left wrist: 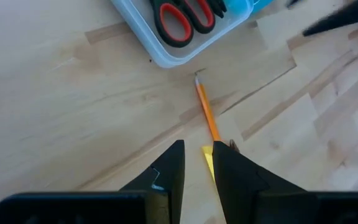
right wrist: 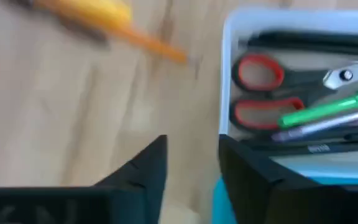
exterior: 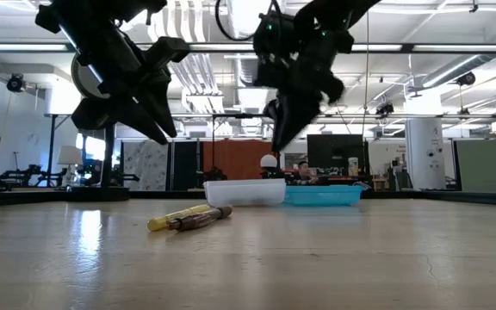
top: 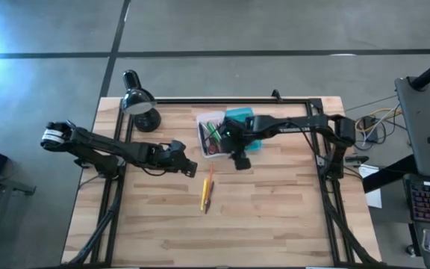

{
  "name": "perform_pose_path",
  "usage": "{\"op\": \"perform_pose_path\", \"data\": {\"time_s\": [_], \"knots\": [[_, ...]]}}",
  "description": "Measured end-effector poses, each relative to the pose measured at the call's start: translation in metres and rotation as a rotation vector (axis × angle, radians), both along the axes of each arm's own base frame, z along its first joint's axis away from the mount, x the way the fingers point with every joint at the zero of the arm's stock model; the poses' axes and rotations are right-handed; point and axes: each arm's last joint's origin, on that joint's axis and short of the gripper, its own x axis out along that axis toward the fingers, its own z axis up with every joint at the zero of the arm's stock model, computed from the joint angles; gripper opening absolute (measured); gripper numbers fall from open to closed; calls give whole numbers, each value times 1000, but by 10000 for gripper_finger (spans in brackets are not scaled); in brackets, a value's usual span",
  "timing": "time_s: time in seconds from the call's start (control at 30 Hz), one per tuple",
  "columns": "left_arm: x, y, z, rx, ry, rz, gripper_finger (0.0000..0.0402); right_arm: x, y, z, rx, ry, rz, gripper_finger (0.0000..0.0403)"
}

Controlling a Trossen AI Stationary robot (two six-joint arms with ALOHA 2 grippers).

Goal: Pick & place school supplies into a supply box
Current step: Put the orange pencil into the blue supply box

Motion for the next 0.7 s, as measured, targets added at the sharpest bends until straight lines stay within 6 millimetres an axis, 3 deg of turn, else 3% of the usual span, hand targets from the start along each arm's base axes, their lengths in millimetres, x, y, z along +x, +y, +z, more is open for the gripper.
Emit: {"op": "perform_pose_path", "data": {"time_s": [0.13,0.2,0.33,0.57,0.7], "knots": [[0,-2,0,-9,-3,2,67,13,11,-8,170,-33,-112,39],[0,-4,0,-12,-3,-2,67,19,15,-13,202,-49,-156,17],[-5,-7,-9,-31,18,9,67,29,21,-11,247,-76,-213,13],[-13,-15,-24,-87,42,54,67,57,36,-32,218,-65,-214,13],[-14,-21,-23,-84,38,38,67,71,36,-45,102,-61,-209,12]]}}
